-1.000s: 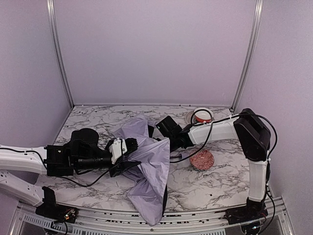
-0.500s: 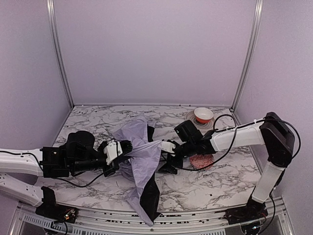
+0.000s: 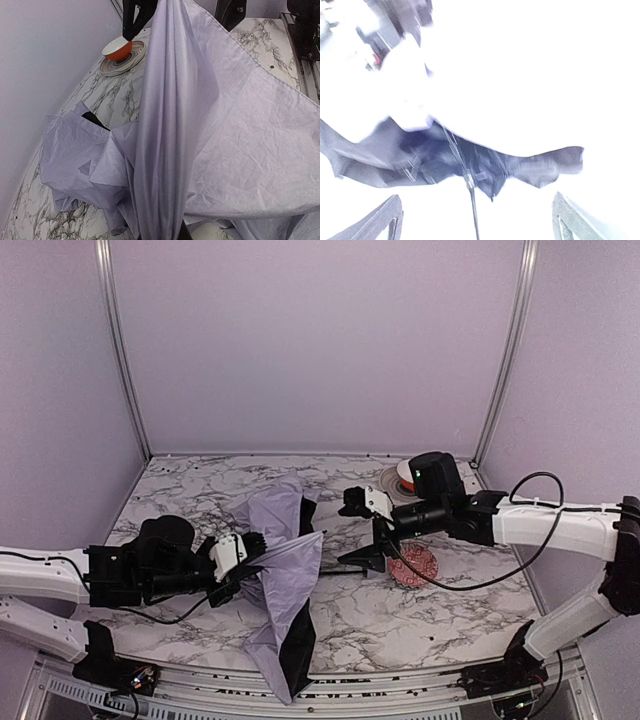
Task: Put away the umbrella
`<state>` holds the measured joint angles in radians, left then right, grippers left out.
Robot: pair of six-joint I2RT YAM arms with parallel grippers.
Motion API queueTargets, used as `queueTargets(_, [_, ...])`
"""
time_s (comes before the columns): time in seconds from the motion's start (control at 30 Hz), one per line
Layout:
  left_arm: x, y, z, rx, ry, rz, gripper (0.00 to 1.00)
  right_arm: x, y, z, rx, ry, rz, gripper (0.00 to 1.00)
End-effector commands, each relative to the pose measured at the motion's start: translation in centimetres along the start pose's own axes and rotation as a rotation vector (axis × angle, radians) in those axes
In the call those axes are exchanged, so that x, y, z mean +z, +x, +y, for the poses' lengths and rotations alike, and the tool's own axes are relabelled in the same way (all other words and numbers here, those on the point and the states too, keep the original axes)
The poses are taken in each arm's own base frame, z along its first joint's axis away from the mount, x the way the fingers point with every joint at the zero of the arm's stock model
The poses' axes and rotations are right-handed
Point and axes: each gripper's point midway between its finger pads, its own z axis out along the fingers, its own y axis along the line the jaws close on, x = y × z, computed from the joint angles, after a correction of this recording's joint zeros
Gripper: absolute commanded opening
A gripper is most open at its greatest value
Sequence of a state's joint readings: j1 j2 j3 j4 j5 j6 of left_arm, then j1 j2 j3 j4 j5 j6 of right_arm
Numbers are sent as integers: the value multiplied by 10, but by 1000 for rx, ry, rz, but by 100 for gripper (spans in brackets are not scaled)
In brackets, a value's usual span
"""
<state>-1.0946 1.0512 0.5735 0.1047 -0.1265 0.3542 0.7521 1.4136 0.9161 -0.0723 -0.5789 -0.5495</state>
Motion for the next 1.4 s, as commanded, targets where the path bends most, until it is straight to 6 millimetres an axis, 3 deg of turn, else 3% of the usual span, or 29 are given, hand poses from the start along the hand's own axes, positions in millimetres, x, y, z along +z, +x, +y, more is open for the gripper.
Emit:
queueTargets(0.0, [7, 7, -7, -38, 39, 15, 0, -28, -64, 26, 5, -155, -199, 100])
queueTargets(0.07, [11, 6, -9, -36, 51, 20, 0, -25, -79, 37, 4, -184, -253, 100])
queueTargets(0.13, [14, 5, -9, -35, 55, 29, 0, -8, -87, 58, -38, -220, -254, 100])
queueTargets(0.2, [16, 5, -10, -33, 61, 37, 0, 10, -81, 69, -70, -233, -193, 98])
queueTargets(0.3, [14, 1, -12, -37, 72, 19, 0, 28, -69, 62, -49, -209, -127, 91])
queueTargets(0.47, [11, 0, -13, -34, 84, 11, 1, 48, -58, 59, 4, -246, -74, 55])
queueTargets(0.53, [10, 0, -14, -34, 87, 7, 0, 54, -53, 53, 11, -219, -55, 53])
queueTargets(0.63, [9, 2, -16, -31, 94, -1, 0, 57, -50, 45, 1, -171, -55, 59])
queueTargets(0.67, [8, 2, -16, -30, 95, -3, 0, 58, -50, 44, -1, -162, -63, 55])
queueTargets(0.8, [7, 1, -13, -29, 79, -2, 0, 59, -57, 50, 2, -212, -98, 23])
queueTargets(0.83, [7, 0, -11, -29, 72, -5, 3, 60, -59, 50, 2, -216, -102, 11])
queueTargets(0.87, [6, 0, -9, -31, 58, -6, 25, 60, -61, 48, 2, -207, -103, 0])
queueTargets(0.93, [1, -8, 4, -49, -7, -40, 54, 57, -66, 39, 6, -172, -117, 0])
queueTargets(1.0, [-9, -19, 16, -66, -65, -86, 71, 51, -70, 29, 17, -152, -143, 0])
queueTargets(1.13, [-32, -50, 23, -88, -72, -193, 81, 48, -73, 8, 72, -162, -184, 0])
queueTargets(1.17, [-35, -59, 19, -70, -53, -211, 80, 47, -66, -11, 101, -137, -175, 0])
queueTargets(1.27, [-32, -69, -15, 32, 60, -184, 77, 64, -59, -25, 147, -163, -144, 0])
queueTargets(1.37, [-22, -58, -55, 115, 225, -102, 77, 82, -45, -34, 204, -190, -109, 0])
